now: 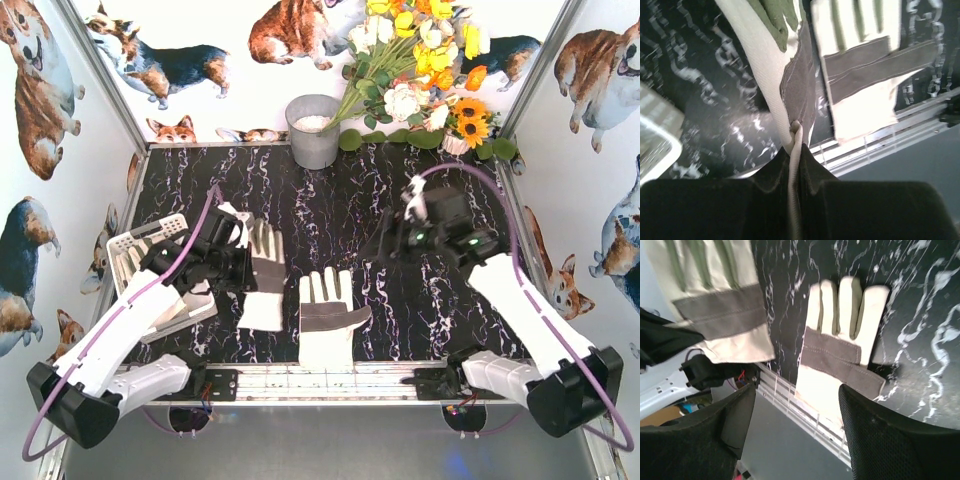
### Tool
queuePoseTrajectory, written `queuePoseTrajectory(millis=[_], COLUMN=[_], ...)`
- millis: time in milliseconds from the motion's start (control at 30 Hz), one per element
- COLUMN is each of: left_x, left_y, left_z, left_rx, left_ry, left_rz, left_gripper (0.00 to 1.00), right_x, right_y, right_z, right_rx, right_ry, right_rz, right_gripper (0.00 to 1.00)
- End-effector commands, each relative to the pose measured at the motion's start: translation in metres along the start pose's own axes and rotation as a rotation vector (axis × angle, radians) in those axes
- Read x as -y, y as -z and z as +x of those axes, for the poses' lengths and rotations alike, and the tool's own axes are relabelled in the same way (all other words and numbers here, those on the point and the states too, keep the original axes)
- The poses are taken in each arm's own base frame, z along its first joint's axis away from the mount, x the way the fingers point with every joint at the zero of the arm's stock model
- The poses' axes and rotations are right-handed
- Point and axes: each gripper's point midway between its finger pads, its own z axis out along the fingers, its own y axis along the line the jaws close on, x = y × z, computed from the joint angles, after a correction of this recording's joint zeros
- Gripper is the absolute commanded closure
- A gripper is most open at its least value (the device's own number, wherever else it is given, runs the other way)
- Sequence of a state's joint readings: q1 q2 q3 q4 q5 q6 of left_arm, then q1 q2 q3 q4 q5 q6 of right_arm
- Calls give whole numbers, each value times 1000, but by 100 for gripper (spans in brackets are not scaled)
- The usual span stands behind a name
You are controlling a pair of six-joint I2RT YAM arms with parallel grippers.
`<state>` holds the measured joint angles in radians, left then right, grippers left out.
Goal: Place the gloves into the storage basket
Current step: Adjust the glove at the center of the board.
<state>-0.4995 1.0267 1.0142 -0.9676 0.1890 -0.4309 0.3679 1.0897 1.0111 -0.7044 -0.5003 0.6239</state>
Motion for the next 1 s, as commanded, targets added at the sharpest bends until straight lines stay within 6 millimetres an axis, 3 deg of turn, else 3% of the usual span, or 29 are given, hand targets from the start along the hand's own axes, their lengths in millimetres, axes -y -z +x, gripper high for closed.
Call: queuePoseTrajectory(millis=[0, 133, 300, 467, 700, 967], left_x=[-31, -33, -31, -30, -29, -28], left_y=[27, 34, 28, 26, 18, 19], left_z=[8, 17, 27, 27, 30, 30], left_rx=[-57, -105, -135, -130, -137, -144], left_ry=[57, 69, 73, 79, 78, 76], left_rz=[-217, -239, -215, -209, -192, -186], left_gripper=[100, 100, 100, 100, 100, 100], right_x=[-9, -6, 11, 31, 78, 99], right_y=[-43, -82, -123, -150, -181, -192], right_z=[21, 58, 74, 76, 77, 59], right_rx=[-31, -152, -215, -221, -217, -169], right_ry=[-22, -38, -47, -39, -17, 10], right_rz=[-63, -69, -48, -5, 163, 264], right_gripper=[33, 45, 56, 61, 64, 66])
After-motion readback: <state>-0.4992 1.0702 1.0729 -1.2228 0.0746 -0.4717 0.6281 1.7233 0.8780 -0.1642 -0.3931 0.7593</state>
